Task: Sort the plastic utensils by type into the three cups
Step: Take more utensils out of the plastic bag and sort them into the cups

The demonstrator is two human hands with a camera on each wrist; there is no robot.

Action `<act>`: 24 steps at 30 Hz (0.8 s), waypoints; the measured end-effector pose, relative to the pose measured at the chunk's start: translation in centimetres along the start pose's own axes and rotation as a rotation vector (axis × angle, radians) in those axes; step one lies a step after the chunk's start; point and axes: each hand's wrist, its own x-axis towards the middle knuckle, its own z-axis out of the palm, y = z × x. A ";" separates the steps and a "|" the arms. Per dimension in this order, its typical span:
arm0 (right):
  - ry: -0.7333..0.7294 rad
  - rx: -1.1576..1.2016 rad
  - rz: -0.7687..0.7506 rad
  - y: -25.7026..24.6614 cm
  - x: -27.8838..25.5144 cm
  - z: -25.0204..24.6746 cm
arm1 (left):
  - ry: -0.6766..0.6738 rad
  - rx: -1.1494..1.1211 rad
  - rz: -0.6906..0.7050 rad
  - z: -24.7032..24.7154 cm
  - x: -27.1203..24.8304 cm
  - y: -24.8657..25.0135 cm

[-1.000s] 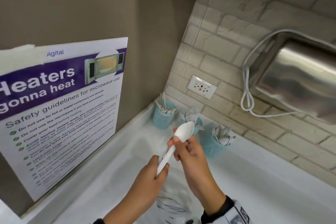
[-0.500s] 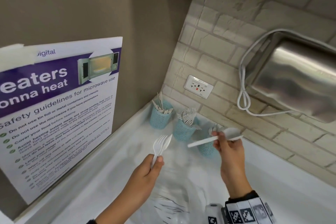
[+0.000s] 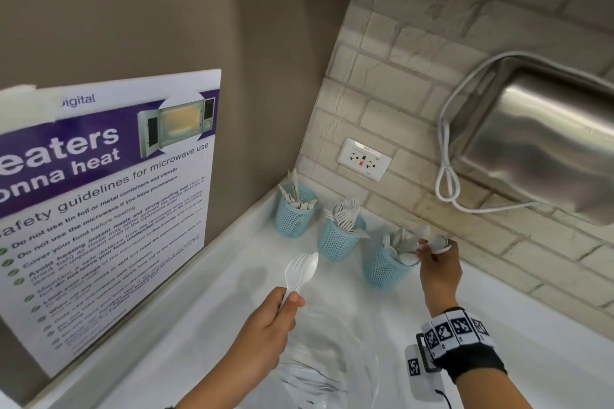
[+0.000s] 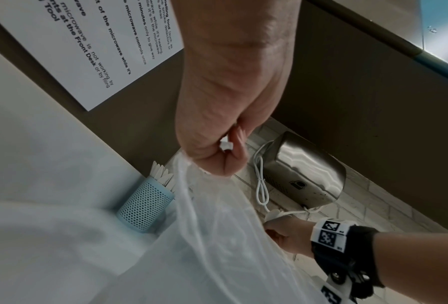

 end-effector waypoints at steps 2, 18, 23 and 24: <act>-0.016 -0.076 -0.006 -0.1 0.7 0.6 | 0.005 0.007 -0.007 -0.1 0.0 0.0; -0.182 -0.586 -0.252 -0.4 3.0 1.1 | -0.015 -0.031 -0.009 -0.4 -0.2 0.2; -0.252 -0.730 -0.216 -1.7 1.6 1.0 | -0.045 -0.039 0.023 -0.4 -0.1 0.2; -0.247 -0.702 -0.227 -2.3 1.1 1.1 | -0.044 -0.045 0.029 -0.4 0.0 0.2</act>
